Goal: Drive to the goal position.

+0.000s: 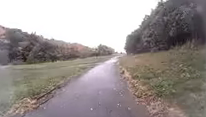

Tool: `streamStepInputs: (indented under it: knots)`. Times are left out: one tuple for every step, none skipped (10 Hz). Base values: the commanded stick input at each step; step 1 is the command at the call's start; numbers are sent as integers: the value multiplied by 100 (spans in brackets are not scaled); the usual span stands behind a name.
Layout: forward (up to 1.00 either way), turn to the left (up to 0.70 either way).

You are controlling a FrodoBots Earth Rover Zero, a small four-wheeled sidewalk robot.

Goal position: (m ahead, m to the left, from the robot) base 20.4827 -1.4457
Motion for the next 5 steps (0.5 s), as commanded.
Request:
streamStepInputs:
  knots:
    - [7,0]
    - [8,0]
    - [8,0]
    - [8,0]
    - [8,0]
